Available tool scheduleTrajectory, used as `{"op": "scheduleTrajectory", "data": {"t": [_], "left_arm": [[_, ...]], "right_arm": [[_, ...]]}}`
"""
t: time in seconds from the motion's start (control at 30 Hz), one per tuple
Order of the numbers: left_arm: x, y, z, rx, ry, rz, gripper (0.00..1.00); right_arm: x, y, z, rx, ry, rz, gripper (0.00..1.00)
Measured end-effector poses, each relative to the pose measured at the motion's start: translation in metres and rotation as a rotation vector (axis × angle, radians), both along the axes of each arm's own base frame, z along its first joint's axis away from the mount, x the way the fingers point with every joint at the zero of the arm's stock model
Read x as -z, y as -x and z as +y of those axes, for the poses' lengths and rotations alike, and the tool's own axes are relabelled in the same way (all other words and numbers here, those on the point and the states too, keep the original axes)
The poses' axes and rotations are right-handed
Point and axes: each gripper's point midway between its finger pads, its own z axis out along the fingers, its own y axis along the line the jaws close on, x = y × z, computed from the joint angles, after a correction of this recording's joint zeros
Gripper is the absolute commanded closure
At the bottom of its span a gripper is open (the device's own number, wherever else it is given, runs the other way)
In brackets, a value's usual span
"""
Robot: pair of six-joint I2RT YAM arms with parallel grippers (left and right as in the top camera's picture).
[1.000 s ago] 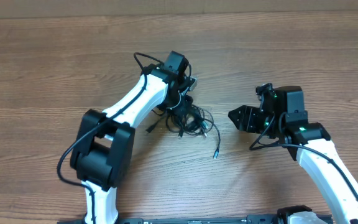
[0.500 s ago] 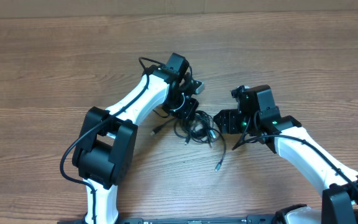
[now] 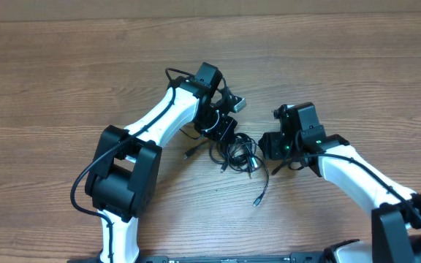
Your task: Untangle cables
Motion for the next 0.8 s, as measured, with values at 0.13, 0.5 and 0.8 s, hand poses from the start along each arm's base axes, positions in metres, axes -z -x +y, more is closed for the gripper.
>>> {"op": "scheduleTrajectory", "data": {"t": [0.13,0.5,0.8], "left_arm": [[-0.003,0.004,-0.006,0.024,0.025,0.003,0.96],[-0.005,0.01,-0.013,0.042,0.047,0.017,0.96],[-0.004,0.011,-0.013,0.042,0.047,0.018,0.96]], "right_arm": [[0.006,0.0,0.0,-0.005,0.008,0.008,0.46],[0.011,0.008,-0.002,-0.02,0.023,0.033,0.51],[0.013,0.016,0.005,-0.074,-0.011,0.053,0.43]]}}
